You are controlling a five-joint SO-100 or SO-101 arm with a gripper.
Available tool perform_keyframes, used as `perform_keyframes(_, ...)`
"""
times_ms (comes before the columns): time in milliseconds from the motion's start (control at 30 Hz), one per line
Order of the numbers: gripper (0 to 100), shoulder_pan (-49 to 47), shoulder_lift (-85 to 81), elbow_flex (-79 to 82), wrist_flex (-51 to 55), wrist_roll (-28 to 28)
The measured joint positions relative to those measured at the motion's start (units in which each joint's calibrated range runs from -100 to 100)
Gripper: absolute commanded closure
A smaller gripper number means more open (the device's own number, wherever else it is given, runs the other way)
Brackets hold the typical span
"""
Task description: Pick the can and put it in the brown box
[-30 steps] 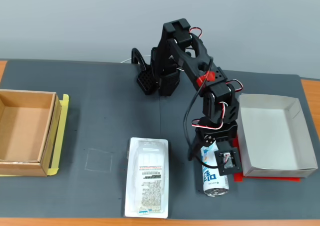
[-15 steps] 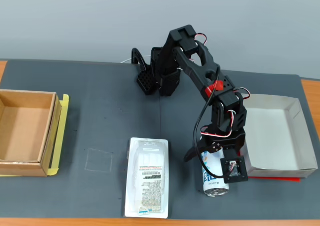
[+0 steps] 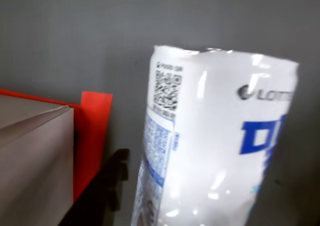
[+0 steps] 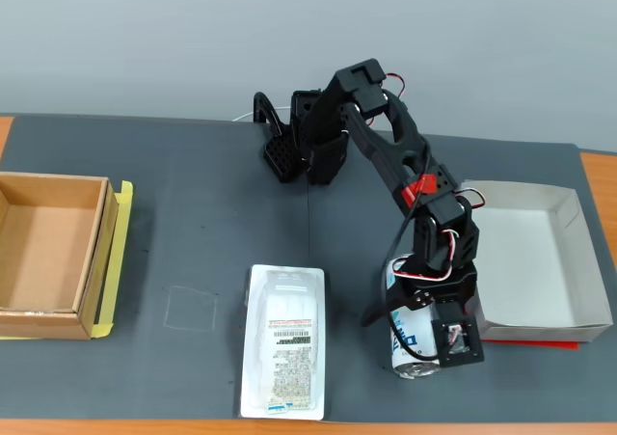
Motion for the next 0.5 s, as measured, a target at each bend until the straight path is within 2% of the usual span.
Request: perform_keyframes(500,49,-2.1,5.3,-0.1,-0.8,0.0)
